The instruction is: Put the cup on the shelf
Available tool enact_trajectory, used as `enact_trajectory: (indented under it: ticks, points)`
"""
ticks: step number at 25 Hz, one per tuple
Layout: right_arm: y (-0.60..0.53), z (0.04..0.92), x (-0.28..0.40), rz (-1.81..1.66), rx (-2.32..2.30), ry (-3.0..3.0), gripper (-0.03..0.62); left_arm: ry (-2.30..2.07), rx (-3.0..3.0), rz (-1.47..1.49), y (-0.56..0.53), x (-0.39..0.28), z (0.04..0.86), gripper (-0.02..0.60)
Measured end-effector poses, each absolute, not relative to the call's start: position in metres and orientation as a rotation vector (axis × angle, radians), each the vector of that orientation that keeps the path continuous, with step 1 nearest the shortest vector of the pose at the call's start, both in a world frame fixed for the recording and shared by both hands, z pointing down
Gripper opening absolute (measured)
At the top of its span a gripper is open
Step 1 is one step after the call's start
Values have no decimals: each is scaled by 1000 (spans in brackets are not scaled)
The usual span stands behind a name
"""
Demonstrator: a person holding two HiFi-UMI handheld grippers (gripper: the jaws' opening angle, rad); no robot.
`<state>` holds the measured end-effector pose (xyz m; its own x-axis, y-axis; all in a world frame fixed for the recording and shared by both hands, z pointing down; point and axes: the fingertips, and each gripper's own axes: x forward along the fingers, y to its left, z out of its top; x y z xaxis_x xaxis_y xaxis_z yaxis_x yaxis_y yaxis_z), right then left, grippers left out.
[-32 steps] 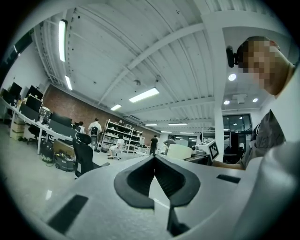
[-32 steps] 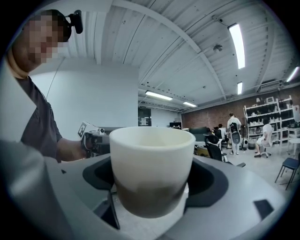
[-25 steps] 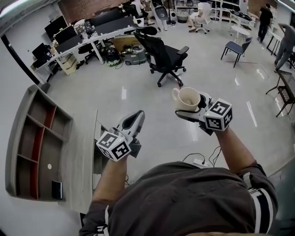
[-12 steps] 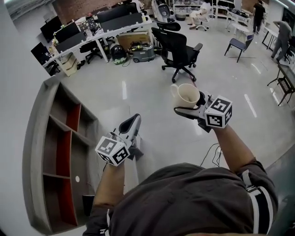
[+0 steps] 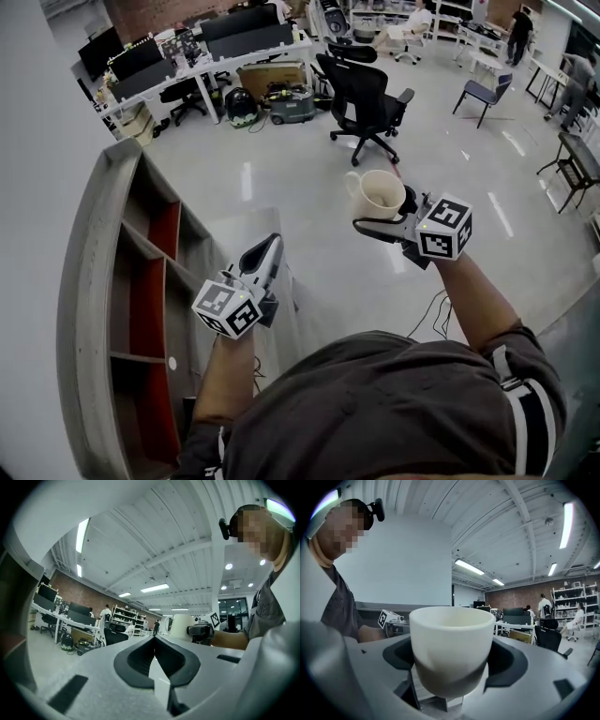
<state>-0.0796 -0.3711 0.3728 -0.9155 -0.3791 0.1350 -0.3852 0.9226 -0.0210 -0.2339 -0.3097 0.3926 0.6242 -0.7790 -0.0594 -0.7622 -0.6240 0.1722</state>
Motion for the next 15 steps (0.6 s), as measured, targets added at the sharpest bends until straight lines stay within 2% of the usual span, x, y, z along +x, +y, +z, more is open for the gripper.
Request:
enact_trajectory:
  ticks: [15]
  points:
    - [-377, 404, -48, 112, 497, -2934, 426, -1380, 2684, -225, -316, -199, 409, -5]
